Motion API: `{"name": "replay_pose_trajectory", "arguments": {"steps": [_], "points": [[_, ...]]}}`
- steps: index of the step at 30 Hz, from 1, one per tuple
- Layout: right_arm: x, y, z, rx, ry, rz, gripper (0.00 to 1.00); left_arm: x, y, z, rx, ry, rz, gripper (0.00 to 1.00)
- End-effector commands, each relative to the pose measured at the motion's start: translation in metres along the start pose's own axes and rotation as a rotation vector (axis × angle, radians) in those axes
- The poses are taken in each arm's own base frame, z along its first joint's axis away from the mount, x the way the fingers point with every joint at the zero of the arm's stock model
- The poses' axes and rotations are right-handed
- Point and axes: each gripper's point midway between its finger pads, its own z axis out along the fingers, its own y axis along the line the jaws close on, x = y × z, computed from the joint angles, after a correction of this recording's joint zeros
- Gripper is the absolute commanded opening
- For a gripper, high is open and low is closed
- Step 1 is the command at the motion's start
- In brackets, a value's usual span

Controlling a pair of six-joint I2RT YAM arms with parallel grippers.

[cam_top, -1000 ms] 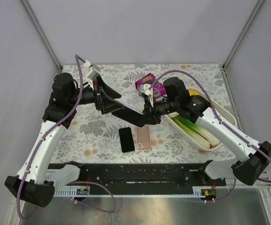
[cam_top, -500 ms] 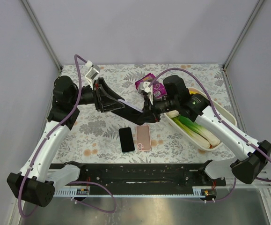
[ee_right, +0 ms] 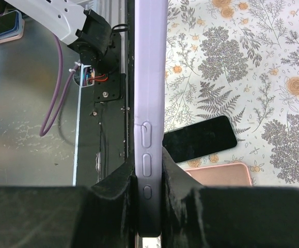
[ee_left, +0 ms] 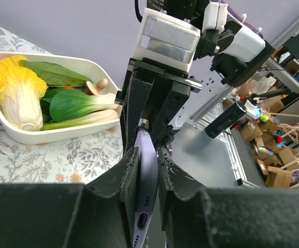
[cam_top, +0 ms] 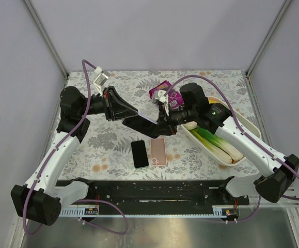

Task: Take the phone out of the phone case
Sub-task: Remove the phone case from the phone.

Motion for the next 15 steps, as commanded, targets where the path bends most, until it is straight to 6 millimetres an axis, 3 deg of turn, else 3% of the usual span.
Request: {"name": "replay_pose_trajectory", "arguments": {"steps": [1,15], "points": [[-0.026,-0.013,-0.004,0.062,-0.068,-0.125,0.00,0.001,-0.006,0.002,0.048,-0.001,-0.071,0.00],[-0.021,-0.024,-0.005,0.158,-0.001,-0.233,0.00,0.015,0.026,0.003,-0.074,-0.082,-0.294,0.00]]}}
